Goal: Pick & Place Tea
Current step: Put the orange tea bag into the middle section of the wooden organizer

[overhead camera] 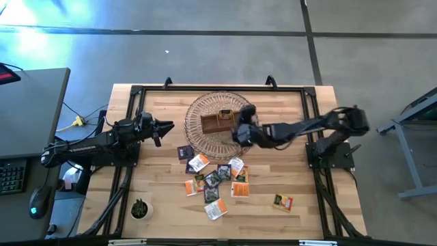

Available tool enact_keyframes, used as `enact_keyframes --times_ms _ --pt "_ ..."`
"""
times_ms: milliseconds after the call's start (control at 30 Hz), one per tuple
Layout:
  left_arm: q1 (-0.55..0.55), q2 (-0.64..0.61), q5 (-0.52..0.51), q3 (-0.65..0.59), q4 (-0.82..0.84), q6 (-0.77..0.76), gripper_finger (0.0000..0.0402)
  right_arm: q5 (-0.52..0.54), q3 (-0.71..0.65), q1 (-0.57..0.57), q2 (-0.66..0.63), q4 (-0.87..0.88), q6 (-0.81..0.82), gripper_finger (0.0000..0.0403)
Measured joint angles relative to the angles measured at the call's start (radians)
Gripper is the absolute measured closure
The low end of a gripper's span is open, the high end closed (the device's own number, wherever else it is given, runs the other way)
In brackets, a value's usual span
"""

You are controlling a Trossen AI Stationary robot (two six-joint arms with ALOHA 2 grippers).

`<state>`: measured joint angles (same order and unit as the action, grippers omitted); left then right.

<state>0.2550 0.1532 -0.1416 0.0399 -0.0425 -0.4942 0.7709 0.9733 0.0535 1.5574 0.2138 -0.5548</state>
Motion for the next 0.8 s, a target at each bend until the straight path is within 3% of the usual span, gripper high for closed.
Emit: enact_keyframes --times_ms 167,300,533,633,800 --pt "0.0 0.0 0.015 0.0 0.007 -0.007 0.0301 -0.293 0.0 0.147 -0.152 0.36 0.431 0.0299" --pt "0.0 0.0 0.019 0.0 0.007 -0.012 0.0301 -0.521 0.0 0.28 -0.232 0.431 0.708 0.03" --pt "0.0 0.0 0.023 0.0 0.008 -0.067 0.0301 -0.669 0.0 0.531 -0.204 0.574 1.053 0.03" --pt "0.0 0.0 0.022 0.0 0.007 -0.087 0.0301 -0.677 0.0 0.612 -0.168 0.685 1.248 0.03" --pt "0.0 0.0 0.022 0.0 0.008 -0.091 0.0301 -0.686 0.0 0.711 -0.104 0.699 1.278 0.03"
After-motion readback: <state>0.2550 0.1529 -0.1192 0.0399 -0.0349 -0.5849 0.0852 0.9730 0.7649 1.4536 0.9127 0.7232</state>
